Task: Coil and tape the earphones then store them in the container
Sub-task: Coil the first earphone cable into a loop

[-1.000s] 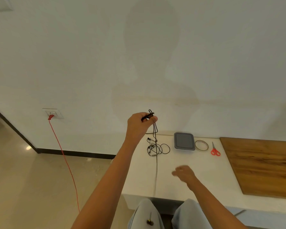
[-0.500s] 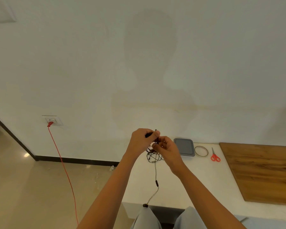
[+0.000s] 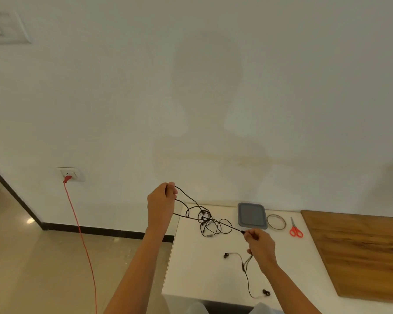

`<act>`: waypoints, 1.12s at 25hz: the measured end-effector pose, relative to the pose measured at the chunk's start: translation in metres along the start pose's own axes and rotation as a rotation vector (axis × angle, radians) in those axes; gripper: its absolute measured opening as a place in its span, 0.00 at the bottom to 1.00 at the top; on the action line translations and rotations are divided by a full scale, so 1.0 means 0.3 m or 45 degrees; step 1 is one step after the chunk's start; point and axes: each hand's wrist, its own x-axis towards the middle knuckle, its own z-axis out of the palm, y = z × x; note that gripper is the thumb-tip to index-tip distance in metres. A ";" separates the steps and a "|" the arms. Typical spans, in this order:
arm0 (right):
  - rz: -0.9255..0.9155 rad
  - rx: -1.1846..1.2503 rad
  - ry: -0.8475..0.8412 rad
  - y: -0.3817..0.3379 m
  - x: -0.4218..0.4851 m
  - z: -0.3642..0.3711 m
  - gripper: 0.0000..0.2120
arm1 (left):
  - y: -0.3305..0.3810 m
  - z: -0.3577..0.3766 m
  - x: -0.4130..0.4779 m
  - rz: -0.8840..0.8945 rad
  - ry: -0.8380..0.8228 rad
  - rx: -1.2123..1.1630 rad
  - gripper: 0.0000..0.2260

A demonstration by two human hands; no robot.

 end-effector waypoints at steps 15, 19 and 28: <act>-0.214 -0.095 -0.358 -0.076 -0.056 0.090 0.33 | 0.117 -0.006 -0.022 -0.100 -0.302 -0.379 0.14; -0.695 0.193 -0.641 -0.347 -0.161 0.159 0.31 | 0.195 0.025 -0.068 -0.311 -0.690 -0.543 0.16; -0.807 0.311 -0.683 -0.445 -0.137 0.087 0.13 | 0.241 -0.042 -0.090 -0.625 -0.925 -1.013 0.14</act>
